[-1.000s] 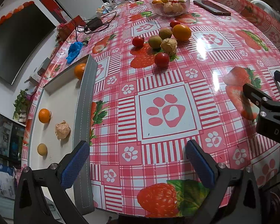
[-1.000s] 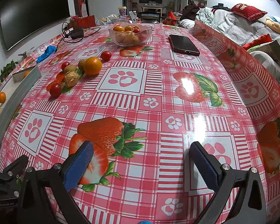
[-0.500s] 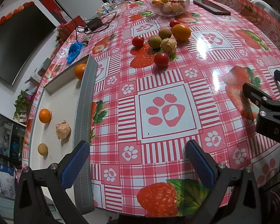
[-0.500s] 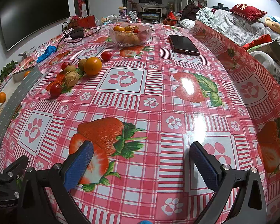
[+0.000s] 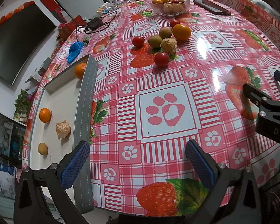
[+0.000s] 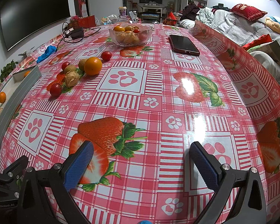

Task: Organize fruits

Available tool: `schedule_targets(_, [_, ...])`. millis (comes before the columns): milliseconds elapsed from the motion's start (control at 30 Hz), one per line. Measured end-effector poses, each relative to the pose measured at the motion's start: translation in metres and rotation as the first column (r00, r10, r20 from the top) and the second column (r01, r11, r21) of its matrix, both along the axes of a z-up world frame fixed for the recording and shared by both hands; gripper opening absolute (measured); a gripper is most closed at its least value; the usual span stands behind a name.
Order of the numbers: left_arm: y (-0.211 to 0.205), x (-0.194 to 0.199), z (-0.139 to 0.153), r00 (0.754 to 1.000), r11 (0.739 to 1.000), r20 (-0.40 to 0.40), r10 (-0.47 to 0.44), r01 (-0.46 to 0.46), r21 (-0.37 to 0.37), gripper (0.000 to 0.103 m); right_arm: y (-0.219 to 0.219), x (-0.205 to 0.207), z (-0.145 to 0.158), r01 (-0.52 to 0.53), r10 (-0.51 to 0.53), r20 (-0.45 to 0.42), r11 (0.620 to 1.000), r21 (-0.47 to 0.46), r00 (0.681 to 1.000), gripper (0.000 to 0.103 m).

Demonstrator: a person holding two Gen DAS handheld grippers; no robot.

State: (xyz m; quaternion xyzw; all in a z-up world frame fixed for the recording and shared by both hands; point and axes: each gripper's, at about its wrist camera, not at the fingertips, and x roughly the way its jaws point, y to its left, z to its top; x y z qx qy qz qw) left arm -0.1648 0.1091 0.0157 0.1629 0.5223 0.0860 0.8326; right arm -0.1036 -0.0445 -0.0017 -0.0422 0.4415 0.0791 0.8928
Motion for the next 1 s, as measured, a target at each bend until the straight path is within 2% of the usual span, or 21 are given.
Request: schedule_targets(1000, [-0.0003, 0.0034, 0.0007, 1.0, 1.0, -0.013, -0.006, 0.007, 0.004, 0.103, -0.0006, -0.0007, 0.0003, -0.001, 0.001, 0.001, 1.0, 0.001, 1.0, 0.103])
